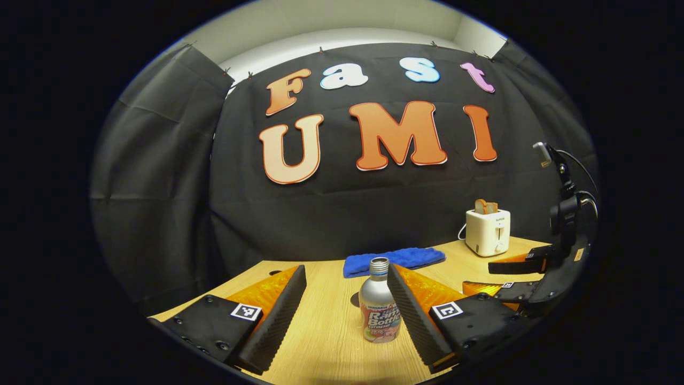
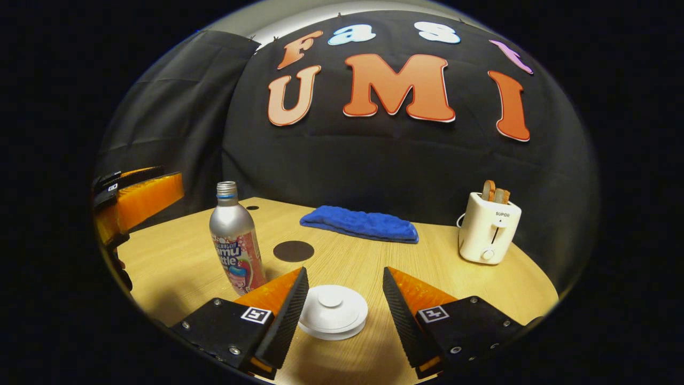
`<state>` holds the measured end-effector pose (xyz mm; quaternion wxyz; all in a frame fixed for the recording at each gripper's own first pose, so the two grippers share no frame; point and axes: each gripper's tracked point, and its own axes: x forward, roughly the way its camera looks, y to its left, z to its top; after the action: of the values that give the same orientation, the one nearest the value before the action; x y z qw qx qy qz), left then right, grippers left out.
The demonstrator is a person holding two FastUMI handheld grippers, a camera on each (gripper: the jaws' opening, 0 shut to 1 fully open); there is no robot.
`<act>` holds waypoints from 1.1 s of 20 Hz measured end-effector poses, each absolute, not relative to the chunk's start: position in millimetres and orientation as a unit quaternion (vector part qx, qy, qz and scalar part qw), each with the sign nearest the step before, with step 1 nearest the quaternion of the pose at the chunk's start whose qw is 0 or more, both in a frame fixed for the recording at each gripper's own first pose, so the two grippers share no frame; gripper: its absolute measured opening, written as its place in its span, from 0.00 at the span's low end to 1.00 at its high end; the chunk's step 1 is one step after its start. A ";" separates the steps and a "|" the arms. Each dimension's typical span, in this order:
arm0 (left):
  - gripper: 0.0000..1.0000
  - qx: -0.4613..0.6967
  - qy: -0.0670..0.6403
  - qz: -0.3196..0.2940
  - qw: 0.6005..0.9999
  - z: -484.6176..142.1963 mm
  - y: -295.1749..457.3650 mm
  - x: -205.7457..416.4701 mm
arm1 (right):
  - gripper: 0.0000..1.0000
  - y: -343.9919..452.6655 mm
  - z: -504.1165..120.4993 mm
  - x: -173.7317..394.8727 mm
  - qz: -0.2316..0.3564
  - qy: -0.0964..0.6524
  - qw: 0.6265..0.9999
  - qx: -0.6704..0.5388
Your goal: Open the teacup lid with one hand, grasp the water bottle and pour water into the teacup with the other hand; after pouring, place the water bottle on the coaster and then close the teacup lid.
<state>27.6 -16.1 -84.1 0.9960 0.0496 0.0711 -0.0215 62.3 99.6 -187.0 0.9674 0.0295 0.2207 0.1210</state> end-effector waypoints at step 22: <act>1.00 0.038 0.092 -0.036 0.994 -106.4 -11.8 47.7 | 0.23 118.8 -209.2 61.8 0.146 0.258 0.954 0.050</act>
<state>47.7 -11.8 -106.4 0.9944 0.0384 0.0921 -0.0359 61.8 118.8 -209.2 0.9538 0.0498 0.2581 0.1459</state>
